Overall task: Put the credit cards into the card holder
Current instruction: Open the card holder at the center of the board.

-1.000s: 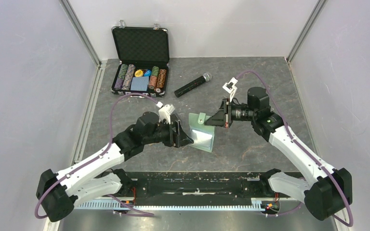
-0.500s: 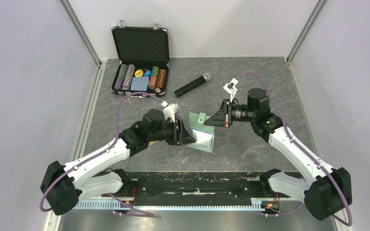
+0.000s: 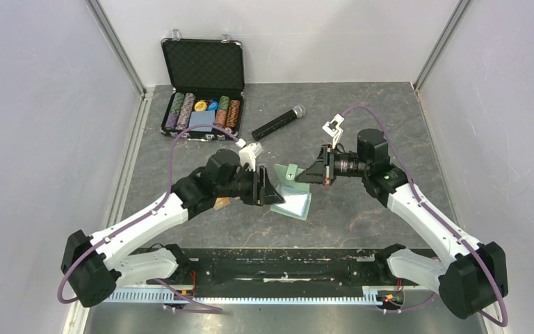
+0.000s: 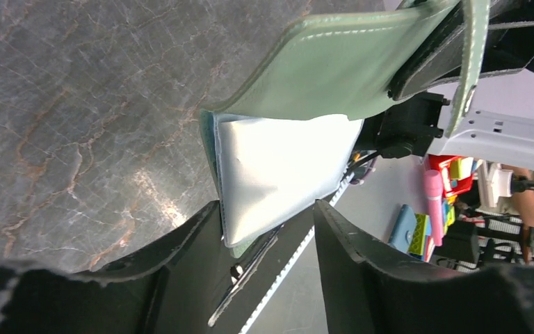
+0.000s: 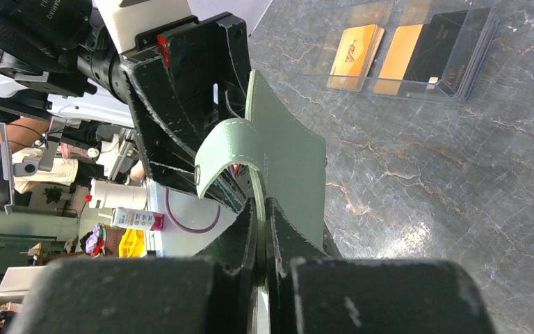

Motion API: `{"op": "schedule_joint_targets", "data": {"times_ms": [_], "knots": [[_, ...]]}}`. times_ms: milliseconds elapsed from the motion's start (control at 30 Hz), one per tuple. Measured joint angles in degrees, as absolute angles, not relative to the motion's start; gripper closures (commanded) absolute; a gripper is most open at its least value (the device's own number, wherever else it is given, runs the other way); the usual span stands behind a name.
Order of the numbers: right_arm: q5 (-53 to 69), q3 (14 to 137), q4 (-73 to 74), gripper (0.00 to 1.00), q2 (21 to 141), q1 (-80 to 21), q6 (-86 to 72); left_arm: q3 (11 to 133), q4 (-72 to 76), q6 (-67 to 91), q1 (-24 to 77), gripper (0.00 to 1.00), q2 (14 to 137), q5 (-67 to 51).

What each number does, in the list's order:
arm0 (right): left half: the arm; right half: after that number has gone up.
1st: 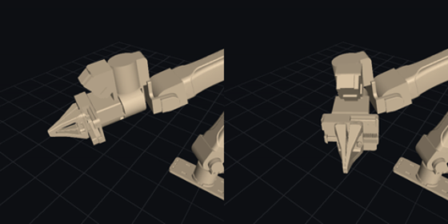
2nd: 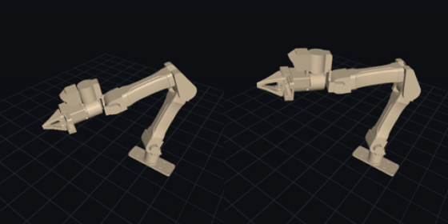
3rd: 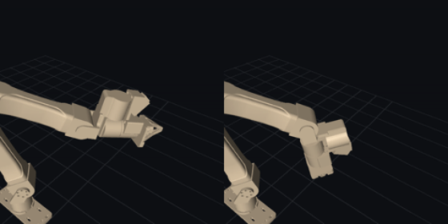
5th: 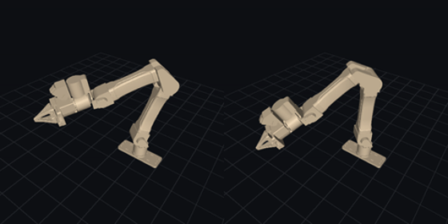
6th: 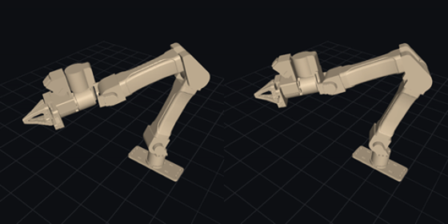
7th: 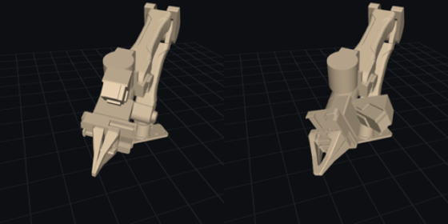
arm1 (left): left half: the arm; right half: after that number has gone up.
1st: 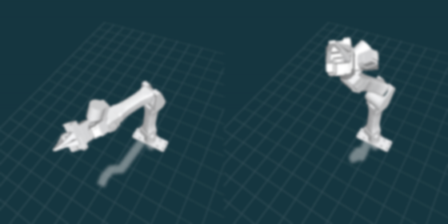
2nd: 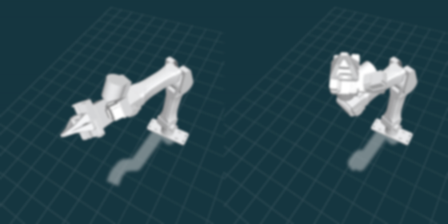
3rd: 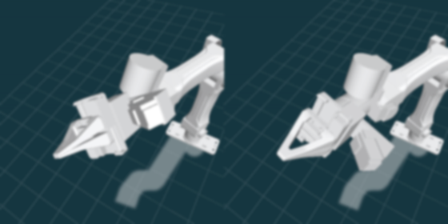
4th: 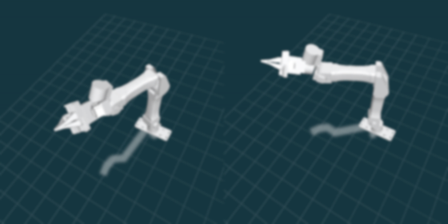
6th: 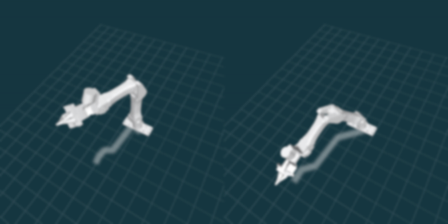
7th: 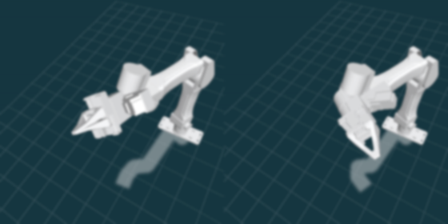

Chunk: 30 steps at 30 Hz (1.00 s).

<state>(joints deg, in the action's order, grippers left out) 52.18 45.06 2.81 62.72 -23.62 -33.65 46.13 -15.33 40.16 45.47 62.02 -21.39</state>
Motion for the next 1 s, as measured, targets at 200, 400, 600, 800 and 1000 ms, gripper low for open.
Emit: {"op": "schedule_joint_targets", "data": {"times_ms": [200, 400, 600, 800, 1000], "knots": [[52.18, 45.06, 2.79, 1.00, 62.72, -23.62, -33.65, 48.97, -19.05, 37.43, 45.50, 0.39, 63.42, -20.80], [52.18, 45.06, 2.87, 1.00, 62.72, -23.62, -33.65, 50.81, -22.61, 35.57, 46.48, 0.39, 66.41, -18.00], [52.21, 45.06, 2.87, 1.00, 62.74, -23.62, -33.65, 52.27, -24.95, 34.65, 47.03, 0.39, 68.10, -15.27], [52.23, 45.06, 2.90, 1.00, 62.78, -23.62, -33.65, 52.25, -22.90, 34.68, 47.03, 0.54, 69.28, -16.10], [52.23, 45.06, 2.94, 1.00, 62.85, -23.62, -33.65, 52.23, -22.41, 34.68, 47.13, 0.61, 69.82, -16.93]]}}
